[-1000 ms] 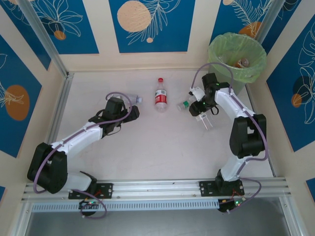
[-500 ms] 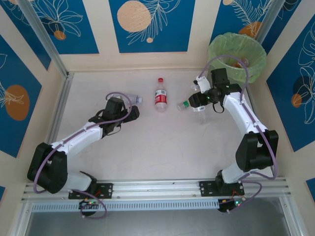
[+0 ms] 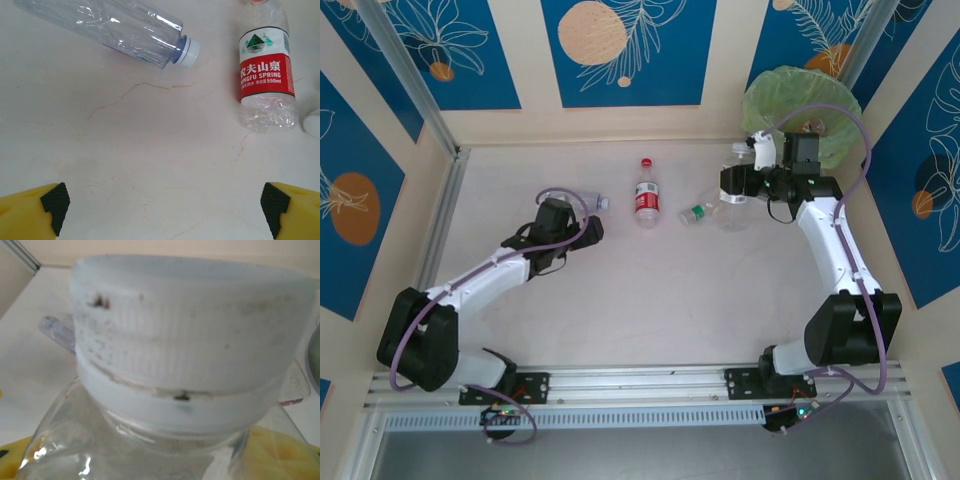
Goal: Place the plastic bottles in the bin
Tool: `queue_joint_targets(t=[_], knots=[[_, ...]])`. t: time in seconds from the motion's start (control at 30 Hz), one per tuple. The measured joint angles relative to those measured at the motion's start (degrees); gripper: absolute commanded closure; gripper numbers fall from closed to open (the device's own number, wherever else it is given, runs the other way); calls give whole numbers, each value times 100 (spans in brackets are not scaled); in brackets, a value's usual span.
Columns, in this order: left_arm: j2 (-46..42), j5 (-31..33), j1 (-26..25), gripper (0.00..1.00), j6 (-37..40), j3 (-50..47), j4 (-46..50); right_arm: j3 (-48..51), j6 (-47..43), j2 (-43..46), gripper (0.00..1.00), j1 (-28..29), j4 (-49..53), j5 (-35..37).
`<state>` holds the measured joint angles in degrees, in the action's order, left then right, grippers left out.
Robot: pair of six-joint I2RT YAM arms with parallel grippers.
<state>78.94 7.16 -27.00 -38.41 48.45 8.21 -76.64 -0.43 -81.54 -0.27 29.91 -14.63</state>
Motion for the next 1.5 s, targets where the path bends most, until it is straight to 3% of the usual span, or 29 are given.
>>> queue_joint_targets(t=[0.27, 0.6, 0.77, 1.13, 1.5], knots=[[2, 0, 0, 0, 2, 0, 0, -15, 411, 151, 55, -22, -651, -168], [-70, -4, 0, 0, 7, 0, 0, -365, 1038, 151, 54, -24, -1729, 490], [-227, -90, 0, 0, 28, -55, -59, -640, 1364, 42, 54, -26, -2444, 1029], [-505, -94, 0, 0, 109, -192, -81, -1840, 1628, -1255, 53, -227, -3453, 2640], [-619, -59, 0, 0, 109, -256, -20, -2806, 702, -2240, 51, -313, -3939, 3814]])
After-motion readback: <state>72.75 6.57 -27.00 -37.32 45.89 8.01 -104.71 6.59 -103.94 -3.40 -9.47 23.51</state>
